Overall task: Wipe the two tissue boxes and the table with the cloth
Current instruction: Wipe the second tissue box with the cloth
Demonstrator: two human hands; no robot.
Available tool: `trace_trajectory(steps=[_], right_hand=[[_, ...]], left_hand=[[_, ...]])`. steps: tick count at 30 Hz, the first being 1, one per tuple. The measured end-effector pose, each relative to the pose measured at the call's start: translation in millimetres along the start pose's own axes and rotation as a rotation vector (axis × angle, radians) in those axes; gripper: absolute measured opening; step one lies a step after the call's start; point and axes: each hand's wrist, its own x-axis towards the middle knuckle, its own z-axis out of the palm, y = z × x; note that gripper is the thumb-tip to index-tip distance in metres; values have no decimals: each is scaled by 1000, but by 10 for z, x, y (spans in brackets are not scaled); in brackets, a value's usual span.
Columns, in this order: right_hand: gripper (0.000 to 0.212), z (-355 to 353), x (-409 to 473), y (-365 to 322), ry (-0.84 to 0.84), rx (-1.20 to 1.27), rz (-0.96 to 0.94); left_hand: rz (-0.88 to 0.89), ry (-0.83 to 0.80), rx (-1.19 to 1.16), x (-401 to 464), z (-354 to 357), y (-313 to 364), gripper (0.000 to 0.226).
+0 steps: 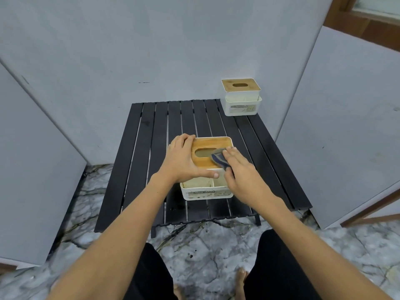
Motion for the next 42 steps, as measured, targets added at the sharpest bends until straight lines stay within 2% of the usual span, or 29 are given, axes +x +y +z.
trace_trajectory(steps=[3,12,17,23,26,29,32,36,42], right_hand=[[51,-22,-36,37,-17,9,-32],[51,-131,679,125,-111,6,9],[44,-222,764,109,-135,102,103],[39,-211,432,95,-26,160,112],[39,-175,255,98,48,165,123],[39,-113,67,34,115,185,130],[43,-33,-119,-10,141,209,156],[47,-13,-300,-71,128,213,166],[45,-61,-491,-112,88,85,7]], left_hand=[[7,-6,-31,-11,-7,-3,146],[1,-46,-77,-20,-43,-22,143],[-26,-71,-99,-41,-70,-18,138],[-130,47,-210,-343,-42,-79,129],[-161,100,-178,-482,-39,-2,120],[-175,53,-179,-558,-59,156,110],[-245,-81,-172,-597,-74,311,127],[-267,-125,37,-655,23,443,151],[-192,-218,-10,-521,-99,315,152]])
